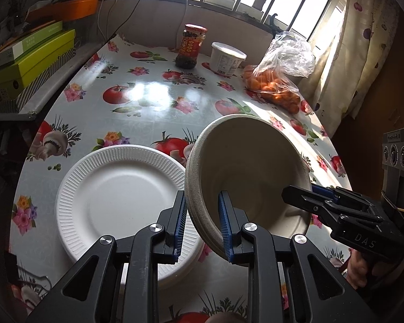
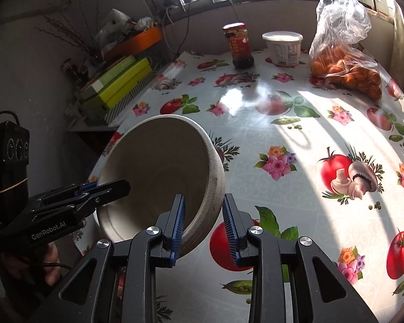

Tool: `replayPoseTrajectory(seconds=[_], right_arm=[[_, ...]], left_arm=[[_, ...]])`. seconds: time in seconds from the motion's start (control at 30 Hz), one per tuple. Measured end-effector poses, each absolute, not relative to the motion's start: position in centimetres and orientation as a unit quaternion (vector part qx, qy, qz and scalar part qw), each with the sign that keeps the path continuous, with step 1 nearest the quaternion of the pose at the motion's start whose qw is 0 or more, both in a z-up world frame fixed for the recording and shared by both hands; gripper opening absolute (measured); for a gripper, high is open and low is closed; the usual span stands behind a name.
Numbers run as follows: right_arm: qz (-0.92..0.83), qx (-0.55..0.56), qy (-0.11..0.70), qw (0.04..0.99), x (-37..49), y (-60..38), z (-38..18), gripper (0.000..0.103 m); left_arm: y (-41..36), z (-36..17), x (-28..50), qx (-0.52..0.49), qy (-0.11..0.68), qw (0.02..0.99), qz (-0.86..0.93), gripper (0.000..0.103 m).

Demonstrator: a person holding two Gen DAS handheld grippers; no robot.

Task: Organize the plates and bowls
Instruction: 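Lower the beige bowls onto the white plate stack with both grippers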

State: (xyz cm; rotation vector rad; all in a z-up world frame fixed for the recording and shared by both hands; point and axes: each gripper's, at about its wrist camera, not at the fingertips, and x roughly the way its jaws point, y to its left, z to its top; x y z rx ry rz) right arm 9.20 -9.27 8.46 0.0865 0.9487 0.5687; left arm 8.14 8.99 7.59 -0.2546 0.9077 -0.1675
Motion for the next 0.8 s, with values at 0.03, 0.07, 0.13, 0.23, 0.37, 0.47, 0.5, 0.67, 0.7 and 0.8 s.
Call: replayPoseTrajectory(seconds=[0.03,0.07,0.13,0.23,0.37,0.47,0.5,0.67,0.7,0.8], right_arm=[[0.273,0.040,0.451,0.849,9.3,-8.9,8.4,0.028],[0.275,0.039,0.451,0.848,9.4,-8.6,8.4,0.028],[0.280,0.038,0.451,0.846,9.4,-8.1,8.3,0.028],[0.289,0.036,0.452,0.843,9.6,-7.1,8.3,0.028],[0.300,0.032,0.454,0.839,9.8,-5.8,8.2,0.028],[0.308,0.029,0.455,0.835,10.2,-4.9,8.0,0.028],[0.310,0.028,0.456,0.833,10.3,-4.5,8.0,0.028],[0.326,0.032,0.464,0.823,10.7,-3.2,7.6,0.028],[0.328,0.032,0.465,0.822,10.8,-2.9,7.5,0.028],[0.334,0.031,0.468,0.817,11.0,-2.0,7.4,0.028]], left_arm=[[9.3,7.6,8.1,-0.123,0.437,0.887,-0.078,0.025],[9.6,7.5,8.0,-0.124,0.438,0.887,-0.075,0.025],[10.1,7.5,7.8,-0.125,0.439,0.887,-0.069,0.025],[10.9,7.4,7.7,-0.127,0.439,0.887,-0.059,0.025],[12.0,7.4,7.5,-0.132,0.438,0.888,-0.045,0.025],[12.8,7.3,7.2,-0.135,0.438,0.888,-0.035,0.025],[13.2,7.3,7.1,-0.137,0.438,0.888,-0.032,0.025],[14.5,7.1,6.7,-0.141,0.439,0.887,-0.015,0.025],[14.7,7.1,6.6,-0.143,0.438,0.887,-0.013,0.025],[15.5,7.0,6.4,-0.148,0.438,0.887,-0.003,0.025]])
